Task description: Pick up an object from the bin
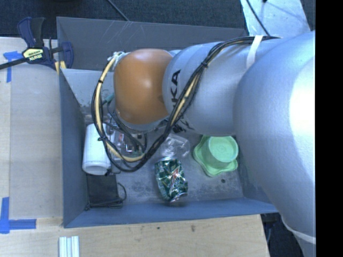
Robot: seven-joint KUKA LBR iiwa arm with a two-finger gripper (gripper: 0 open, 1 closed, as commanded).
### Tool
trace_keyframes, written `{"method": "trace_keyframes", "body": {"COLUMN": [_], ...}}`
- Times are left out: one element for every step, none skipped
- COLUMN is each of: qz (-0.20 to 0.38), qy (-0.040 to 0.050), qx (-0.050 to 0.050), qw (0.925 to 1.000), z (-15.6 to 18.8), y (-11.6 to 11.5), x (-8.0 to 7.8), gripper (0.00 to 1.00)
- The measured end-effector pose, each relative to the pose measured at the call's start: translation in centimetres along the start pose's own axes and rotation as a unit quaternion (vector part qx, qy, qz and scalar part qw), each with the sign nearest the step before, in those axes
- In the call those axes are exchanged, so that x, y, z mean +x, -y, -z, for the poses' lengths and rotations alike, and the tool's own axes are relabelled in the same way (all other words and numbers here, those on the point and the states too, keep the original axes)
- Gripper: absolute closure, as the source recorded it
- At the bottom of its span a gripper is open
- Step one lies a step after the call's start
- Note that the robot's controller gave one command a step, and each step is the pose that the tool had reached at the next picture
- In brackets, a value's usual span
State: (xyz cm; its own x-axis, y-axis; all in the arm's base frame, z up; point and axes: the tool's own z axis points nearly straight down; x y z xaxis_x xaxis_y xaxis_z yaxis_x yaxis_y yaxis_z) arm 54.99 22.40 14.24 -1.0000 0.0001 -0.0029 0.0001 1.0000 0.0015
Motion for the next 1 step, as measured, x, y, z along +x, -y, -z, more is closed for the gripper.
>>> {"method": "trace_keyframes", "body": {"qz": [0.028], "qy": [0.0028], "qx": [-0.001], "qw": [0.9996], "z": [-5.13], "y": [5.33], "x": [2.47], "gripper": [0.00]}}
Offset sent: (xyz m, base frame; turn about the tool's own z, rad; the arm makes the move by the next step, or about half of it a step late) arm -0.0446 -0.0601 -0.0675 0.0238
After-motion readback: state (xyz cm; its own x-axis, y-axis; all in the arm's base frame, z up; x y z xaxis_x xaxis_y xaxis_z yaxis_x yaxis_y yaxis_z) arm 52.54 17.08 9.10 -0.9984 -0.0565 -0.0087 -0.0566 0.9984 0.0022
